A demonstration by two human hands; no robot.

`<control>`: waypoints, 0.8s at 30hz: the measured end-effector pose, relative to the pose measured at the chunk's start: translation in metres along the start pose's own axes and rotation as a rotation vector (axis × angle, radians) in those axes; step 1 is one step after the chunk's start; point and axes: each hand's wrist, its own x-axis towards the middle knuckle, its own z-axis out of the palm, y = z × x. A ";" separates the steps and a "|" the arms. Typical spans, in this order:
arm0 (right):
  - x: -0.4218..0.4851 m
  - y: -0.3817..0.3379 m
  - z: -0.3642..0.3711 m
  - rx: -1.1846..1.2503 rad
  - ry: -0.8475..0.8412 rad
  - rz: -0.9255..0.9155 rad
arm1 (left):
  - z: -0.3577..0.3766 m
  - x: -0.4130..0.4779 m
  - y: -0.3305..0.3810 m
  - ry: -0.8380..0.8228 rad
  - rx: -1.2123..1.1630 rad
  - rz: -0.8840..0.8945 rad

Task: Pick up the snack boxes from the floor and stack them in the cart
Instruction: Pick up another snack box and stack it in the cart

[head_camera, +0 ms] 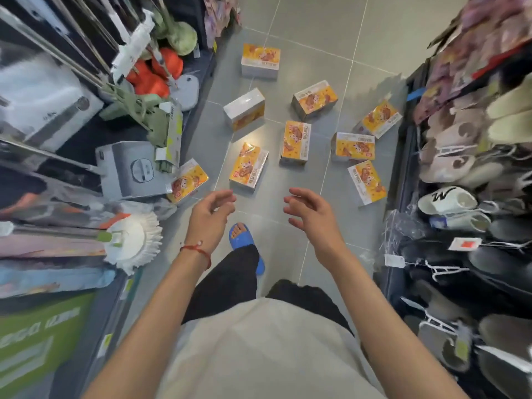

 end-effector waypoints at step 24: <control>0.360 -0.174 0.050 -0.455 -0.377 0.165 | 0.062 0.264 0.089 0.431 -0.424 -0.402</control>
